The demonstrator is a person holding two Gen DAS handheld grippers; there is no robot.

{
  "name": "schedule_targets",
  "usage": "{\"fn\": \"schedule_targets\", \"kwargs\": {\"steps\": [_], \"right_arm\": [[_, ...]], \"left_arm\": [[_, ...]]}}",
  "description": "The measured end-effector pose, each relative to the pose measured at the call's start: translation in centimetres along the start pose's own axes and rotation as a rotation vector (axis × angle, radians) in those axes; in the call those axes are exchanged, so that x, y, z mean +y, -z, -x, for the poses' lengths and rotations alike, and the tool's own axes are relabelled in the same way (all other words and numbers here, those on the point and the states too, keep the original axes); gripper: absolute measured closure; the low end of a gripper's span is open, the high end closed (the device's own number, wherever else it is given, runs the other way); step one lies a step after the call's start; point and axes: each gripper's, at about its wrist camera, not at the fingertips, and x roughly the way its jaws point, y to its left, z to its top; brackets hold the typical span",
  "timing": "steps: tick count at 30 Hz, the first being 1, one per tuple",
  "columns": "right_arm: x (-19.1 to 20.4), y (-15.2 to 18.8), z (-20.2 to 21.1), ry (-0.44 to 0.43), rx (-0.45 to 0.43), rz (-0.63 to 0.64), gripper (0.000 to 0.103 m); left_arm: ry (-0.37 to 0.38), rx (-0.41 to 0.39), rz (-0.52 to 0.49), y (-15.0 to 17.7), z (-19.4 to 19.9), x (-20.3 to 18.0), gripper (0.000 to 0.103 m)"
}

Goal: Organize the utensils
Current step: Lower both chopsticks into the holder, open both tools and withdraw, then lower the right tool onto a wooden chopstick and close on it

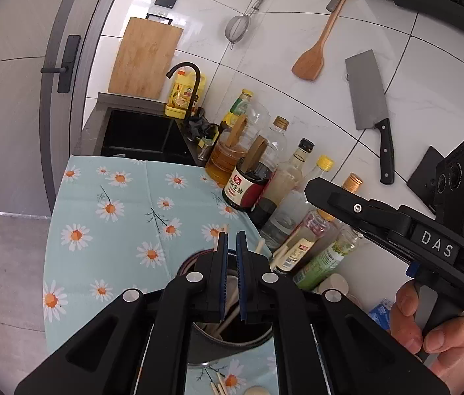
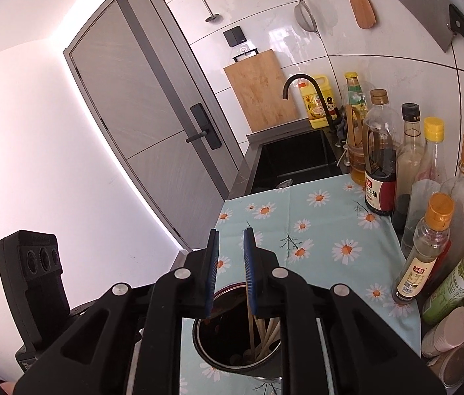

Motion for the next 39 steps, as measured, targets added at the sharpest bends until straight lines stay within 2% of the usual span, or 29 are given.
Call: {"fn": "schedule_targets", "kwargs": {"steps": [9,11,12,13,17,19,23,27,39], "right_arm": [[2.2,1.8,3.4,-0.012,0.021,0.044,0.085],[2.5,2.5,4.3,-0.007,0.032,0.045,0.076],[2.6,2.8,4.7,-0.004,0.037,0.042,0.075],[2.7,3.1,5.1,0.001,0.043,0.041,0.075],[3.0,5.0,6.4,0.011,0.085,0.043,0.073],[3.1,6.3,6.7,0.016,0.130,0.040,0.068],[3.2,8.7,6.4,0.027,0.224,0.040,0.065],[2.8,10.9,5.2,0.034,0.336,0.003,0.065],[0.9,17.5,0.1,0.086,0.684,-0.111,0.065]], "left_arm": [[0.025,0.039,-0.024,1.6,2.8,-1.3,0.098],[0.030,0.049,-0.035,2.1,3.5,-1.6,0.098],[0.037,0.059,-0.040,2.4,4.0,-1.8,0.095],[0.036,0.064,-0.047,2.7,4.4,-2.0,0.088],[0.046,0.088,-0.053,4.1,6.0,-2.4,0.086],[0.049,0.108,-0.050,4.9,6.6,-2.4,0.086],[0.037,0.161,-0.049,6.7,7.3,-2.0,0.086],[0.022,0.205,-0.025,8.5,7.7,-1.1,0.079],[-0.012,0.338,0.060,14.3,7.3,1.6,0.079]]}}
